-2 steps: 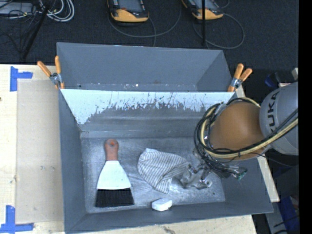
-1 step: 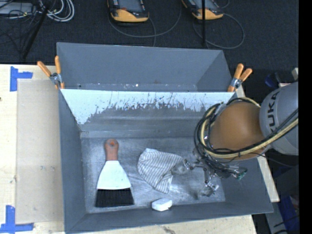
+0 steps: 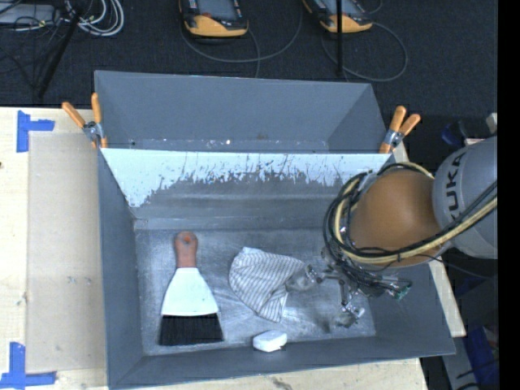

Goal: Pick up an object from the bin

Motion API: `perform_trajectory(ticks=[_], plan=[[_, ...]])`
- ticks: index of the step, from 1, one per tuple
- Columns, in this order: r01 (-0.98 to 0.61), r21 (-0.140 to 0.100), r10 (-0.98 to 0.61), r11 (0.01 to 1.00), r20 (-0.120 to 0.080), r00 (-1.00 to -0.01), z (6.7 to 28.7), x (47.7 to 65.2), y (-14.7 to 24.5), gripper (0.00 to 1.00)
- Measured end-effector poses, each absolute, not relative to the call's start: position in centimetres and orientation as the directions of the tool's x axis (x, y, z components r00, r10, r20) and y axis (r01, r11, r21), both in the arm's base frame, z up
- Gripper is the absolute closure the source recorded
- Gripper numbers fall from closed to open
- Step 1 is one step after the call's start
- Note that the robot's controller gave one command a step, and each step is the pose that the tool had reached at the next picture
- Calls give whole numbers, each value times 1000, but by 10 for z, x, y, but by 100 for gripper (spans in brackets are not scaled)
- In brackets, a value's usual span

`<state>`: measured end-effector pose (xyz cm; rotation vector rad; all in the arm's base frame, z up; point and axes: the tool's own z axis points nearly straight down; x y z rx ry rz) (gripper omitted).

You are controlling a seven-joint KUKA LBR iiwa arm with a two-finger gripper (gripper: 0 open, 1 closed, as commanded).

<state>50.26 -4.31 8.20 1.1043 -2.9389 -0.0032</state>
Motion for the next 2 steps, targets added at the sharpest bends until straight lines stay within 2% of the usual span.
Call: perform_trajectory(ticks=[1,2], plan=[[-683,9,-683,730,6,-730,121,498,-32,0],[-744,-5,-744,668,2,-668,77,493,15,100]])
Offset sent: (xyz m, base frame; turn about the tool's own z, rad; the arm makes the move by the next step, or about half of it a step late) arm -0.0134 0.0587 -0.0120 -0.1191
